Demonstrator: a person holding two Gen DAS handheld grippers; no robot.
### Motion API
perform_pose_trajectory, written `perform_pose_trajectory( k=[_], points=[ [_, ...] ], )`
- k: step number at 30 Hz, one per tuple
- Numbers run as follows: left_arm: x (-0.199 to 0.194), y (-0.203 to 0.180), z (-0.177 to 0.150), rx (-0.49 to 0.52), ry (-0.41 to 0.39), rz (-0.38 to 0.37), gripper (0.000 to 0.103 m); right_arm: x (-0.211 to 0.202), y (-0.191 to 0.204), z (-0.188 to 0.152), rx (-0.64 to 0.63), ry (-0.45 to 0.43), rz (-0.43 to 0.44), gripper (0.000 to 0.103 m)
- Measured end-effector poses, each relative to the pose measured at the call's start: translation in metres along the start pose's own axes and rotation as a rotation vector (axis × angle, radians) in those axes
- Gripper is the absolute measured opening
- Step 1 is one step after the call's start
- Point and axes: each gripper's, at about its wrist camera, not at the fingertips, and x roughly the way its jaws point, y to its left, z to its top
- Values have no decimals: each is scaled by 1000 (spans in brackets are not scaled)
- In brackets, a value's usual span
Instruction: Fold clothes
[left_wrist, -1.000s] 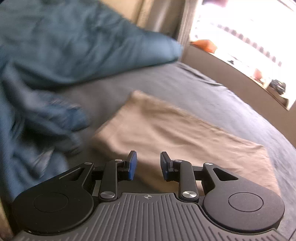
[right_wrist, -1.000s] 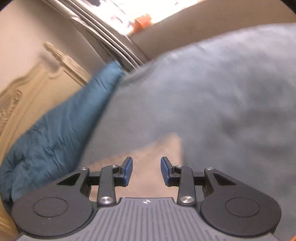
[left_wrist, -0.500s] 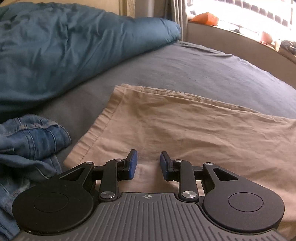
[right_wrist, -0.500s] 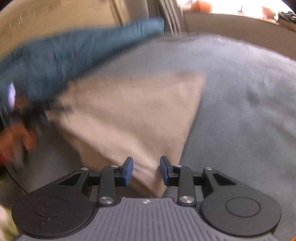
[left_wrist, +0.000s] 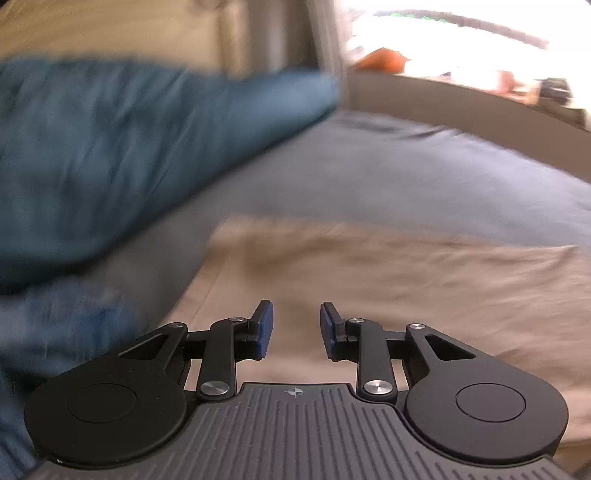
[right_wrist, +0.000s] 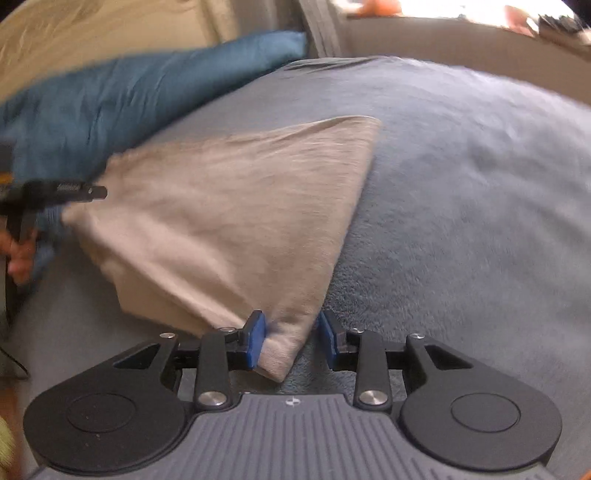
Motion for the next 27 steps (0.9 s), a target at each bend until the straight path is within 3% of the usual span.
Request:
perform_pose_trajectory(
  k=[2, 4, 7, 10, 13, 16, 20, 23, 26, 27],
  points=[
    [-7, -28, 17, 74, -11, -116, 27, -9, -2, 5, 48, -36, 0, 27],
    [-7, -57, 31, 98, 25, -264, 26, -17, 4, 5, 22, -101, -23, 27],
    [5, -115, 39, 145, 142, -497, 25, -3, 5, -5, 22, -82, -33, 26],
    [22, -173, 26, 254, 250, -581, 24, 2, -3, -16, 77, -98, -9, 27],
    [43, -209, 1, 377, 283, -527, 25, 3, -10, -24, 119, -131, 9, 27],
    [41, -216, -2, 411, 257, -502, 25, 3, -11, -29, 137, -157, 14, 27],
    [26, -215, 19, 405, 193, -532, 24, 0, -13, -31, 161, -174, 25, 27],
    [37, -235, 27, 419, 181, -524, 25, -1, -14, -33, 164, -184, 30, 27],
    [70, -250, 22, 426, 240, -477, 27, -3, -11, -36, 159, -195, 31, 27],
    [81, -248, 25, 371, 277, -485, 27, -4, -11, -37, 159, -199, 31, 27]
  ],
)
